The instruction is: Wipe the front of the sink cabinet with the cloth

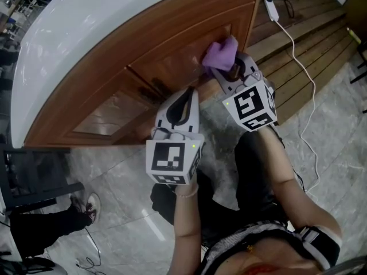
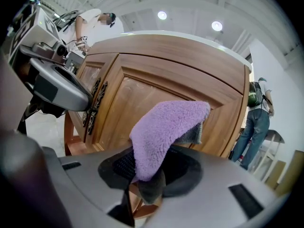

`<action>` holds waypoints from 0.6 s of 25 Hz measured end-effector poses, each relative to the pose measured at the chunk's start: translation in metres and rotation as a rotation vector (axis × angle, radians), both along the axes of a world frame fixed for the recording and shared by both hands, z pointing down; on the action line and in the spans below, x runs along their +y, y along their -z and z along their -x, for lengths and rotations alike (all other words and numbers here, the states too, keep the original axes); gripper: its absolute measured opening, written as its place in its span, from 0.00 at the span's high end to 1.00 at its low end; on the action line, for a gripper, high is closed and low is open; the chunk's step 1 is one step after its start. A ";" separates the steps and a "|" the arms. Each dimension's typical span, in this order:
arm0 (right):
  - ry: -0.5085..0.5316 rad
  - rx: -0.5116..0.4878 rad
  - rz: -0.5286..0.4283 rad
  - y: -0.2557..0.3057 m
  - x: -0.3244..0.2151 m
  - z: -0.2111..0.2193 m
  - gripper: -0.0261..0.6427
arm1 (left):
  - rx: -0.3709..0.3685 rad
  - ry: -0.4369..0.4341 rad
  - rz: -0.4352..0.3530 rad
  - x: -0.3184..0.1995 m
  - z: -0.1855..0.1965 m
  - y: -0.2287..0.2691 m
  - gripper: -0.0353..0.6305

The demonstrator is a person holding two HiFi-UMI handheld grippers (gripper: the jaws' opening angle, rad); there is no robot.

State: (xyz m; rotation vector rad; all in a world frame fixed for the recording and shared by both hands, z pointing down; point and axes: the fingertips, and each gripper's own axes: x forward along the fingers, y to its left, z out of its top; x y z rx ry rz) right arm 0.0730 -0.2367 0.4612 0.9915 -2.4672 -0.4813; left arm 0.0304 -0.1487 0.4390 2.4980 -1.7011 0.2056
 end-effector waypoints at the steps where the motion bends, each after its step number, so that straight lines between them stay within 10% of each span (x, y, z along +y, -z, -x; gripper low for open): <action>1: -0.007 0.001 0.000 0.000 -0.002 -0.003 0.71 | 0.000 -0.002 0.000 0.000 0.000 0.000 0.95; 15: -0.083 0.019 -0.005 -0.006 -0.029 -0.045 0.71 | -0.003 -0.015 0.007 0.000 -0.005 -0.003 0.95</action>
